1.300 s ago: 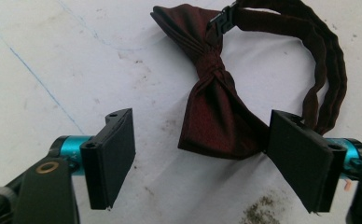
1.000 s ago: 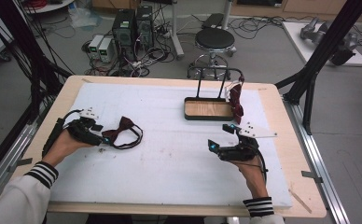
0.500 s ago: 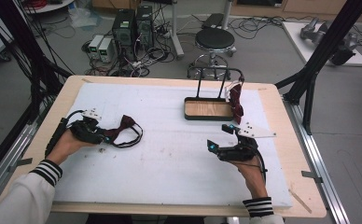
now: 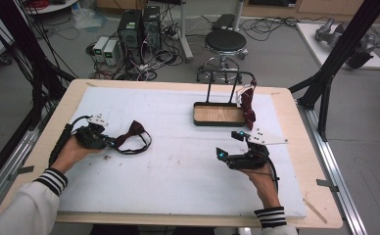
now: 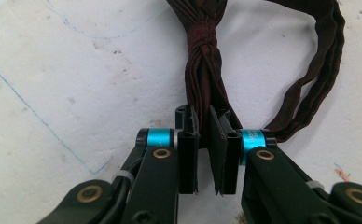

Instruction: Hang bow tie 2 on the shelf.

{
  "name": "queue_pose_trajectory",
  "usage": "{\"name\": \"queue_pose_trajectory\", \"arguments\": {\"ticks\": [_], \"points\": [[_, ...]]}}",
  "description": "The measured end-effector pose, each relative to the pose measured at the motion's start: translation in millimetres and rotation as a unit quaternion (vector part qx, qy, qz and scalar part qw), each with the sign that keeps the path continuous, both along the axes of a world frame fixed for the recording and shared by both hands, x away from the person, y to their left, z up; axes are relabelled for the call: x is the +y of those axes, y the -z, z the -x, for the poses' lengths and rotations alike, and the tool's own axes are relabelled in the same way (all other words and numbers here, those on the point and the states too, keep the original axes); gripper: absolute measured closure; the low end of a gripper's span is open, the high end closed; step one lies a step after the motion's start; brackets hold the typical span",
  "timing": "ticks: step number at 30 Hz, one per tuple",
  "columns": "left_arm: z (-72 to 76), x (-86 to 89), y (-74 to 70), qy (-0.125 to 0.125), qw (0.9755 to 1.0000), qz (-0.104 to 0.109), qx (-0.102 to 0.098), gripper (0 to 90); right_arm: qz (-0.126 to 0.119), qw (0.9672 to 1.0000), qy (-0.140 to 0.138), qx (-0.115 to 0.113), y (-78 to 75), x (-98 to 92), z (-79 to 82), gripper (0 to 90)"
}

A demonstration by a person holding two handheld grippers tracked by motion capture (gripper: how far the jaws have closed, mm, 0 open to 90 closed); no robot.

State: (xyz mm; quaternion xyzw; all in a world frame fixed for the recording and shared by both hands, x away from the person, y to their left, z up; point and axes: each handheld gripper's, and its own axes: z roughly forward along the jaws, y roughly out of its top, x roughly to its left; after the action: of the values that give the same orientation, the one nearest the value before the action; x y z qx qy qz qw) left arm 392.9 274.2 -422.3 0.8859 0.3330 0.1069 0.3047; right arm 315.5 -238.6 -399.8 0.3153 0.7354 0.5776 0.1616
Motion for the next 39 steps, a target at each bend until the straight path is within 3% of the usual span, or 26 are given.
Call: {"name": "queue_pose_trajectory", "arguments": {"ticks": [8, 13, 18, 24, 32, 39], "points": [[2.8, 2.8, -4.7, 0.003, 0.9998, 0.01, -0.018, 82.3, 0.001, 1.0, -0.002, 0.002, 0.3, 0.6, -0.3, 9.7], [6.2, 3.3, -6.8, 0.008, 0.9987, 0.038, -0.033, 82.2, 0.009, 0.9999, -0.009, 0.003, 0.3, 1.7, 1.4, 9.7], [10.5, 2.6, -8.6, 0.011, 0.9979, 0.049, -0.041, 82.2, 0.011, 0.9998, -0.015, -0.003, 0.4, 3.0, 1.3, 9.7], [14.8, 1.5, -15.9, 0.017, 0.9952, 0.077, -0.058, 82.1, 0.011, 0.9994, -0.033, -0.006, -1.1, 4.2, 4.2, 9.7], [20.4, -3.5, -26.9, 0.037, 0.9928, 0.089, -0.071, 82.1, 0.003, 0.9996, -0.027, -0.002, -2.2, 1.2, 4.4, 9.9], [22.2, -12.7, -38.4, 0.071, 0.9877, 0.106, -0.09, 82.1, -0.009, 0.9992, -0.038, 0.002, -2.9, 0.1, 4.9, 10.3]]}}
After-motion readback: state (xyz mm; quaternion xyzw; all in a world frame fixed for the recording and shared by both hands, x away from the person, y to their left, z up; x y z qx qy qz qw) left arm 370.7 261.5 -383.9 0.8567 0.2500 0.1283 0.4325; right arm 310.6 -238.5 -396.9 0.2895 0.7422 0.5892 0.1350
